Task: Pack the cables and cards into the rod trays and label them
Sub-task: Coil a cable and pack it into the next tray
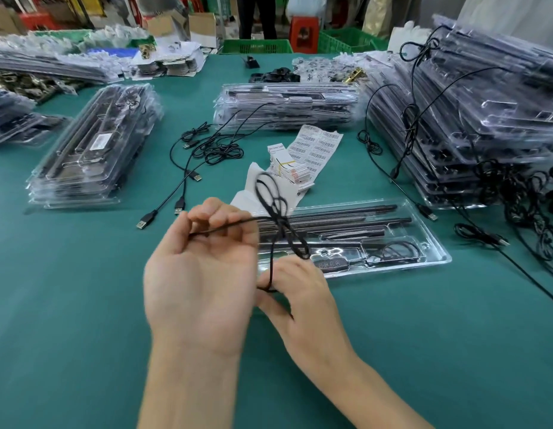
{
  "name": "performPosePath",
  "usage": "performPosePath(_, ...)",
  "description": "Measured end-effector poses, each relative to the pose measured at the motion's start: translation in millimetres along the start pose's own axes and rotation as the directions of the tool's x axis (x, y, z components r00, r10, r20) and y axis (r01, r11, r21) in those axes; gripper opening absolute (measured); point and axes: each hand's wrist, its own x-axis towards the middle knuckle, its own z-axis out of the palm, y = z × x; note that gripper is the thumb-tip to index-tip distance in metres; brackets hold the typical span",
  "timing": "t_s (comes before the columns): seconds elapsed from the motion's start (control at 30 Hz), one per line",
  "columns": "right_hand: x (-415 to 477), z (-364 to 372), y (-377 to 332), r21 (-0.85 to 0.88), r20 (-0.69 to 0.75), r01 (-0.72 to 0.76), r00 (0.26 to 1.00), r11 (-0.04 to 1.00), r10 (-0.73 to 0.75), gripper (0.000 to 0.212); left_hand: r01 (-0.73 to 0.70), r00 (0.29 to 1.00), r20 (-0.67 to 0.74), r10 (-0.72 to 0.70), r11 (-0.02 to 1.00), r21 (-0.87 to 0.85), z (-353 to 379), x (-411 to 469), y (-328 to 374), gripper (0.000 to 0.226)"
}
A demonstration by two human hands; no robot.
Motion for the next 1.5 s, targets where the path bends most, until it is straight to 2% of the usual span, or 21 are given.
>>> performPosePath(0.07, 4.1, -5.0, 3.4, 0.068, 0.023, -0.031, 0.999, 0.997, 0.030, 0.022, 0.095, 0.995, 0.015, -0.098, 0.985, 0.144, -10.3, 0.5, 22.0, 0.019)
performPosePath(0.17, 7.7, -11.1, 7.4, 0.132, 0.112, -0.075, 0.992, 0.988, 0.060, 0.014, 0.256, 0.965, -0.029, -0.261, 0.906, 0.337, -32.0, -3.2, 44.3, 0.019)
performPosePath(0.23, 9.6, -17.2, 9.5, 0.119, 0.164, -0.078, 0.985, 0.990, 0.058, 0.014, 0.317, 0.948, -0.097, -0.304, 0.864, 0.390, -48.5, -3.8, 58.1, 0.014)
performPosePath(0.33, 10.1, -27.0, 11.6, 0.074, 0.189, -0.025, 0.982, 0.997, 0.011, 0.012, 0.441, 0.884, -0.023, -0.467, 0.814, 0.379, -68.4, -6.1, 77.6, 0.016)
performPosePath(0.4, 10.3, -31.5, 9.5, 0.024, 0.211, 0.044, 0.976, 0.999, -0.048, 0.014, 0.420, 0.899, -0.109, -0.425, 0.764, 0.490, -75.9, -9.1, 87.1, 0.024)
performPosePath(0.47, 10.4, -34.9, 7.7, -0.030, 0.222, 0.108, 0.970, 0.994, -0.099, 0.016, 0.339, 0.940, -0.226, -0.258, 0.599, 0.726, -80.1, -13.5, 91.4, 0.027)
performPosePath(0.5, 10.6, -37.1, 6.9, -0.053, 0.227, 0.123, 0.968, 0.991, -0.108, 0.016, 0.292, 0.955, -0.221, -0.196, 0.509, 0.809, -79.4, -16.1, 91.8, 0.025)
performPosePath(0.6, 11.4, -44.0, 7.3, -0.064, 0.243, 0.118, 0.965, 0.991, -0.099, 0.016, 0.145, 0.989, -0.147, -0.012, 0.262, 0.954, -81.0, -17.3, 102.0, 0.028)
performPosePath(0.67, 11.6, -46.8, 8.9, -0.066, 0.255, 0.117, 0.962, 0.991, -0.097, 0.012, 0.067, 0.996, -0.070, 0.050, 0.057, 0.996, -78.8, -17.4, 109.8, 0.024)
performPosePath(0.73, 11.7, -46.9, 9.3, -0.076, 0.285, 0.106, 0.955, 0.991, -0.080, 0.011, -0.036, 0.995, 0.056, 0.088, -0.209, 0.977, -78.2, -18.9, 114.1, 0.022)
performPosePath(0.8, 11.5, -44.4, 9.2, -0.098, 0.315, 0.115, 0.946, 0.989, -0.079, 0.013, -0.203, 0.957, 0.279, 0.085, -0.492, 0.846, -75.6, -21.6, 113.3, 0.023)
performPosePath(0.83, 11.2, -42.9, 9.3, -0.105, 0.321, 0.123, 0.943, 0.987, -0.084, 0.014, -0.296, 0.926, 0.377, 0.016, -0.587, 0.754, -72.9, -24.0, 108.3, 0.028)
performPosePath(0.87, 11.0, -41.5, 9.3, -0.109, 0.320, 0.133, 0.943, 0.985, -0.092, 0.013, -0.392, 0.895, 0.436, -0.095, -0.633, 0.668, -69.3, -27.3, 100.0, 0.039)
performPosePath(0.97, 11.0, -39.7, 8.5, -0.120, 0.310, 0.167, 0.943, 0.979, -0.123, 0.010, -0.582, 0.803, 0.470, -0.366, -0.650, 0.488, -69.6, -38.7, 70.6, 0.069)
performPosePath(1.03, 10.4, -39.6, 8.1, -0.120, 0.305, 0.164, 0.945, 0.979, -0.121, 0.008, -0.620, 0.765, 0.498, -0.409, -0.678, 0.395, -74.5, -45.1, 59.8, 0.072)
performPosePath(1.1, 9.5, -39.6, 7.4, -0.116, 0.300, 0.158, 0.947, 0.981, -0.117, 0.007, -0.619, 0.751, 0.514, -0.415, -0.714, 0.327, -80.0, -49.1, 59.0, 0.063)
performPosePath(1.23, 6.6, -39.3, 7.0, -0.116, 0.294, 0.150, 0.950, 0.982, -0.111, 0.006, -0.635, 0.737, 0.462, -0.493, -0.739, 0.225, -92.7, -49.7, 64.8, 0.028)
performPosePath(1.3, 6.3, -39.1, 7.1, -0.113, 0.296, 0.144, 0.949, 0.983, -0.105, 0.005, -0.620, 0.748, 0.472, -0.466, -0.744, 0.249, -96.5, -46.4, 64.0, 0.022)
performPosePath(1.4, 5.9, -38.7, 8.2, -0.109, 0.317, 0.150, 0.942, 0.983, -0.109, 0.004, -0.556, 0.783, 0.525, -0.334, -0.754, 0.349, -93.9, -36.6, 58.9, 0.021)
performPosePath(1.5, 5.3, -40.3, 11.3, -0.092, 0.344, 0.144, 0.933, 0.985, -0.104, 0.004, -0.526, 0.769, 0.592, -0.243, -0.765, 0.370, -93.2, -23.8, 53.9, 0.022)
